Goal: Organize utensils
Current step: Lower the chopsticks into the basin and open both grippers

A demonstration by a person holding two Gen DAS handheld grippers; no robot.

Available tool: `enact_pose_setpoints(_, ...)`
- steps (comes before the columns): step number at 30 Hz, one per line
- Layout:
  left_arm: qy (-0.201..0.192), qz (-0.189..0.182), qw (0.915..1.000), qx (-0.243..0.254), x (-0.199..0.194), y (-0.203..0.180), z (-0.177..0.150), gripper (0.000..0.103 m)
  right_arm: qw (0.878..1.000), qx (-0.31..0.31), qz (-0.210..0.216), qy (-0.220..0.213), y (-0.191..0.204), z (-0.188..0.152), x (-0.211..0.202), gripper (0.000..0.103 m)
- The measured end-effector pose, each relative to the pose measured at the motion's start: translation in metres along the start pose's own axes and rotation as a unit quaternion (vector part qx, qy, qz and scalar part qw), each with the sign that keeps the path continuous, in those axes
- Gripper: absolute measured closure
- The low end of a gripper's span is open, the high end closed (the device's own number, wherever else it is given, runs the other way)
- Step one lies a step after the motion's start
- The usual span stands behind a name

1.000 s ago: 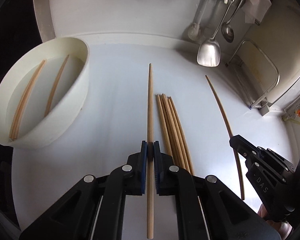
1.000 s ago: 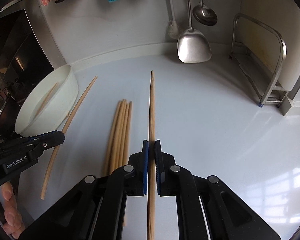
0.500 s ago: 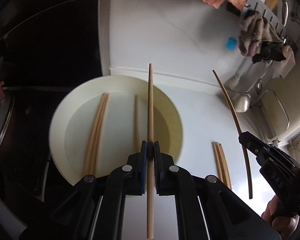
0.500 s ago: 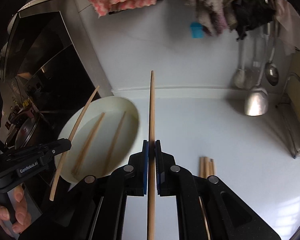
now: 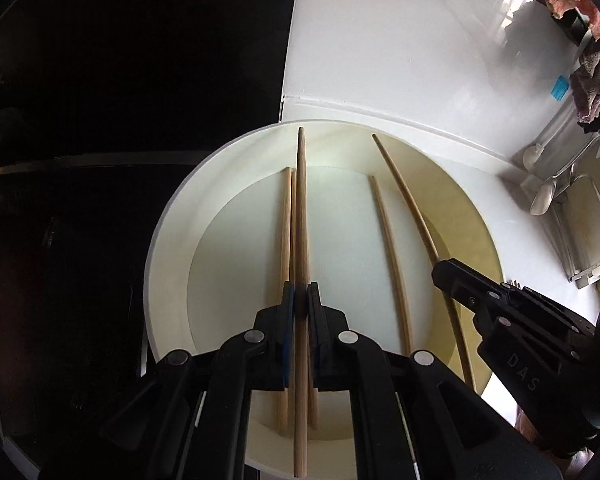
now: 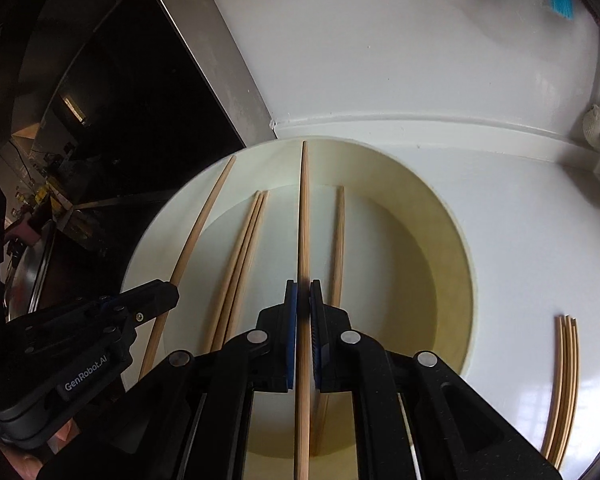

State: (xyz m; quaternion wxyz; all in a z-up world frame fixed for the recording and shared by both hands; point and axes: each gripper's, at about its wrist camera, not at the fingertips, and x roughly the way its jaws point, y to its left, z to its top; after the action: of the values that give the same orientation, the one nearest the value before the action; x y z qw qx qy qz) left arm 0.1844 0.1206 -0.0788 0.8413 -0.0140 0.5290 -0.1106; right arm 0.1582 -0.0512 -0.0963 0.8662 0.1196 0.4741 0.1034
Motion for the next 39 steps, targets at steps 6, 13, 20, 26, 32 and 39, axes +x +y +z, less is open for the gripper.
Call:
enact_pose_setpoints(6, 0.022, -0.005, 0.9997, 0.004, 0.023, 0.008, 0.000, 0.096, 0.999, 0.020, -0.013, 0.040, -0.004, 0.002, 0.028, 0.097)
enact_pose_setpoints(13, 0.044, -0.008, 0.9989, 0.010, 0.040, 0.008, -0.002, 0.096, 0.998, 0.018, -0.022, 0.058, -0.002, -0.001, 0.041, 0.097)
enact_pose_setpoints(20, 0.069, -0.005, 0.9975, 0.012, 0.061, 0.001, -0.003, 0.096, 0.997, 0.020, -0.028, 0.072, -0.005, -0.004, 0.051, 0.097)
enact_pose_setpoints(26, 0.069, 0.006, 0.9975, 0.016, 0.065, -0.004, -0.002, 0.095, 0.996, 0.020, -0.031, 0.076, -0.006, -0.005, 0.054, 0.097)
enact_pose_setpoints(32, 0.055, 0.017, 0.9983, 0.007, 0.052, -0.003, -0.004, 0.073, 0.998, 0.016, -0.037, 0.053, -0.006, -0.004, 0.039, 0.081)
enact_pose_setpoints(39, 0.006, 0.029, 0.9996, 0.005, 0.020, -0.002, 0.001, 0.028, 0.998, 0.017, -0.046, 0.036, -0.008, -0.007, 0.014, 0.071)
